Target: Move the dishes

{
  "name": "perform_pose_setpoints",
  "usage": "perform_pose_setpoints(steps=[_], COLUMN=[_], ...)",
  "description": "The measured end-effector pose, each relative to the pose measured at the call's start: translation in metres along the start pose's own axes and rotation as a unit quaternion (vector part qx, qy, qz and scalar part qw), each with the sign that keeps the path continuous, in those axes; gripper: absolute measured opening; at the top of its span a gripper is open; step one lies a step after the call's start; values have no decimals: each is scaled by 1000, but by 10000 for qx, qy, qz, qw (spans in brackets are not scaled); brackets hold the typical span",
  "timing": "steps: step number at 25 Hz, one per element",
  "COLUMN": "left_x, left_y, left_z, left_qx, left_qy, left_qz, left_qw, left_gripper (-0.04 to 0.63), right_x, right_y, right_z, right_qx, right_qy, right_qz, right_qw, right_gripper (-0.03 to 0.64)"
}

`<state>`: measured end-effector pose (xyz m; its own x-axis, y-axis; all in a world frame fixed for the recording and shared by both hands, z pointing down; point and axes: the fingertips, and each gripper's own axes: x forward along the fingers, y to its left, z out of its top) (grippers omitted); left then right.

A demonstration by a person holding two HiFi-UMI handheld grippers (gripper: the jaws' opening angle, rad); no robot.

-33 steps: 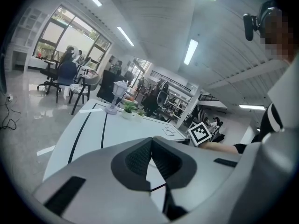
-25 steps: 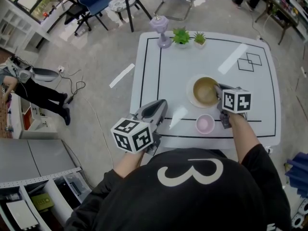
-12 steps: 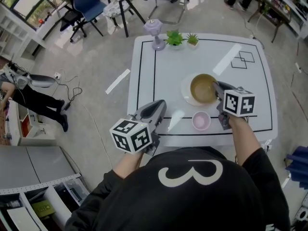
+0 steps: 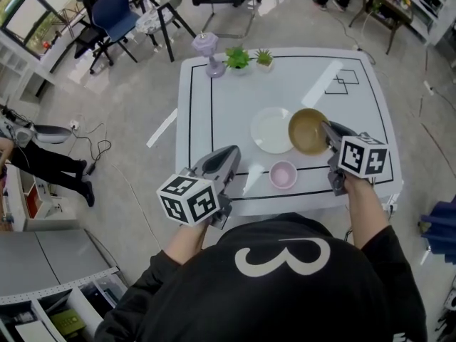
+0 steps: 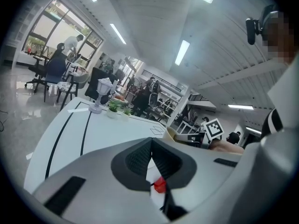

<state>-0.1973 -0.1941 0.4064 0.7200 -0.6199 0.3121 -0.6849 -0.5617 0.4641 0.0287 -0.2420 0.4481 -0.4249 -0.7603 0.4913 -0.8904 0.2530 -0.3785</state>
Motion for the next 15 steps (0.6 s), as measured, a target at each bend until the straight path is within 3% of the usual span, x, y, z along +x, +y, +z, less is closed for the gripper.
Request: perform_pose_setpoints(steps=[15], left_x=[28], left_y=[-21], left_z=[-16], left_qx=[76], left_qy=[364], left_qz=[-265], left_qw=[9990], left_gripper=[3], right_x=[-19], right_y=[-64], right_z=[-55], right_qx=[390], right_qy=[324], right_qz=[-637], right_qw=[9967], right_gripper=[28])
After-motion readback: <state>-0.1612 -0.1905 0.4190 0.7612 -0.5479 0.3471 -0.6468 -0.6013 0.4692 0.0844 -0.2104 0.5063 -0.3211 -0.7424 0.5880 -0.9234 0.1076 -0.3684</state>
